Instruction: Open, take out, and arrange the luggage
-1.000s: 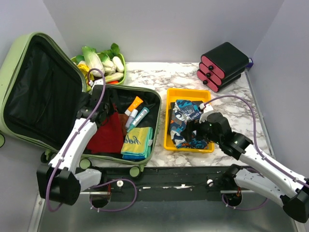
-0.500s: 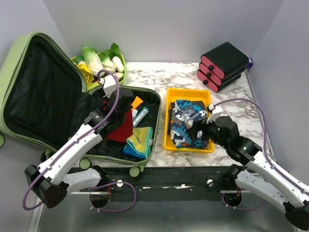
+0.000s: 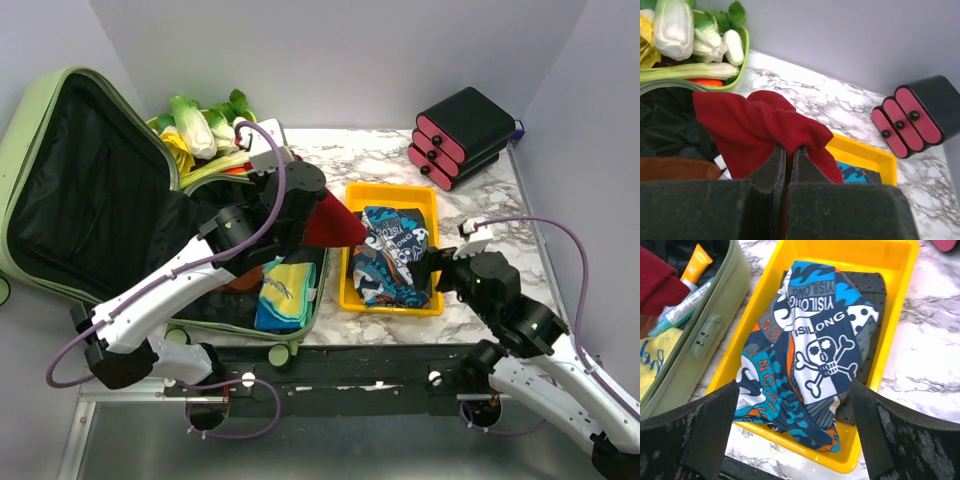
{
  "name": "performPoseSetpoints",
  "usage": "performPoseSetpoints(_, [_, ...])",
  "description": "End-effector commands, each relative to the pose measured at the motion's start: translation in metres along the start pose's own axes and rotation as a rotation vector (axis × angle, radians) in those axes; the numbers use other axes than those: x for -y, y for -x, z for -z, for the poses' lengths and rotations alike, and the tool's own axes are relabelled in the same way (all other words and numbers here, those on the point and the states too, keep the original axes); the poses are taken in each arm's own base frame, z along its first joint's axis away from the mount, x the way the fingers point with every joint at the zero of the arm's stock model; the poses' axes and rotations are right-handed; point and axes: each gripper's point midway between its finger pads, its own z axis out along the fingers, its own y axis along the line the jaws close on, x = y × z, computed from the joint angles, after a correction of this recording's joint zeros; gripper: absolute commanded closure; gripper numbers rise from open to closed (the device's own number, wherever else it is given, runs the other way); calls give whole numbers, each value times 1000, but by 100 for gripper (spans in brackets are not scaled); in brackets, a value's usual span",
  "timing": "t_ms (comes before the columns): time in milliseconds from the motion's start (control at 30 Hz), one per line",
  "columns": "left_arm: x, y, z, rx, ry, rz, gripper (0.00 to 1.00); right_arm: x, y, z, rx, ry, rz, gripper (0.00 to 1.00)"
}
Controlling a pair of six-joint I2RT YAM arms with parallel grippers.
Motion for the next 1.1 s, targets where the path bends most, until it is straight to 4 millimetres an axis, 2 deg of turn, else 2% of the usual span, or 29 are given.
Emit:
performPoseSetpoints(0, [21,27,17,90,1,-29,100,30,21,18,73,-160,-31,0])
performPoseSetpoints(33, [28,31,21,93,-17,-29,100,38,20,22,74,-198,-34,0])
performPoseSetpoints(100, [48,22,30,85,-62,-69,100,57,33,35,137,-304,-83,0])
performPoseSetpoints(133, [55,24,34,86,-76,-69,100,65,32,40,139,-341,-85,0])
performPoseSetpoints(167, [62,18,36,88,-72,-97,100,70,38,47,168,-369,-116,0])
performPoseSetpoints(200, [71,13,45,81,-97,-110,100,80,42,55,204,-414,-136,0])
performPoseSetpoints(300, [83,7,57,97,-82,-129,100,92,47,72,268,-451,-182,0])
performPoseSetpoints(333, [92,4,68,93,-111,-118,100,94,47,75,282,-454,-199,0])
performPoseSetpoints(400, [102,-6,74,91,-114,-136,100,97,49,82,315,-455,-228,0])
performPoseSetpoints(433, [110,-9,84,80,-142,-117,100,100,51,87,341,-457,-247,0])
performPoseSetpoints(567, [136,-44,95,3,-215,-124,100,106,55,101,397,-456,-287,0])
performPoseSetpoints(700, [151,-75,99,-64,-249,-172,100,109,56,107,416,-461,-297,0])
performPoseSetpoints(733, [155,-73,101,-73,-257,-159,100,110,56,108,418,-462,-300,0])
performPoseSetpoints(900, [164,-97,98,-85,-255,-261,100,111,52,106,406,-468,-295,0])
performPoseSetpoints(1000, [177,-125,98,-151,-324,-287,100,112,50,105,404,-479,-300,0])
performPoseSetpoints(1067, [182,-146,90,-191,-325,-297,100,113,50,106,409,-485,-306,0])
